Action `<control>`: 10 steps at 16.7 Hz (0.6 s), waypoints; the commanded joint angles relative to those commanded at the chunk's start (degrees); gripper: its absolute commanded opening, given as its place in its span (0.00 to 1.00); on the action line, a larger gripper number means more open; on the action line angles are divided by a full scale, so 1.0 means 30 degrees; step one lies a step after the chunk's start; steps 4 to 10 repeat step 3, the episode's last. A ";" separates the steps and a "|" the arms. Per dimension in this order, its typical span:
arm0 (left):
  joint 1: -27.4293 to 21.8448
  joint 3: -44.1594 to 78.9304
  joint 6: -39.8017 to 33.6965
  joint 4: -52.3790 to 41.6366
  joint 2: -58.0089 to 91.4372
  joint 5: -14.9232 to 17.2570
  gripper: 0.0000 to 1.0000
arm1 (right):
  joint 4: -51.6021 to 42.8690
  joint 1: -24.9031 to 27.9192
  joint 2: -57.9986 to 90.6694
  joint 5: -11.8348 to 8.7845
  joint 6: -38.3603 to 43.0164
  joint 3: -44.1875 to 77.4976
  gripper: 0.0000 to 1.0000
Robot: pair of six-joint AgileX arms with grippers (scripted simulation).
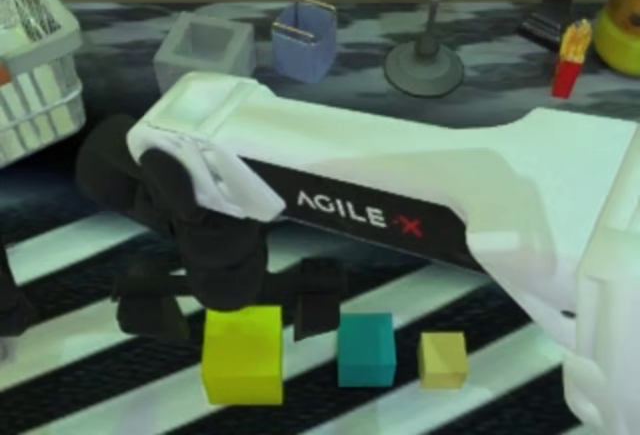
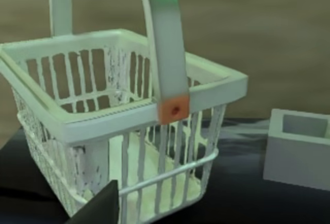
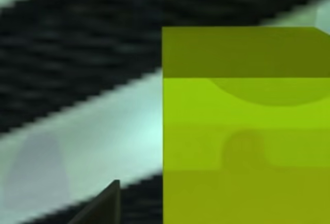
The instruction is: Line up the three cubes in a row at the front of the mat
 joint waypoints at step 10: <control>0.0000 0.0000 0.0000 0.0000 0.0000 0.0000 1.00 | -0.0918 0.0018 -0.0231 0.0013 -0.0039 0.0845 1.00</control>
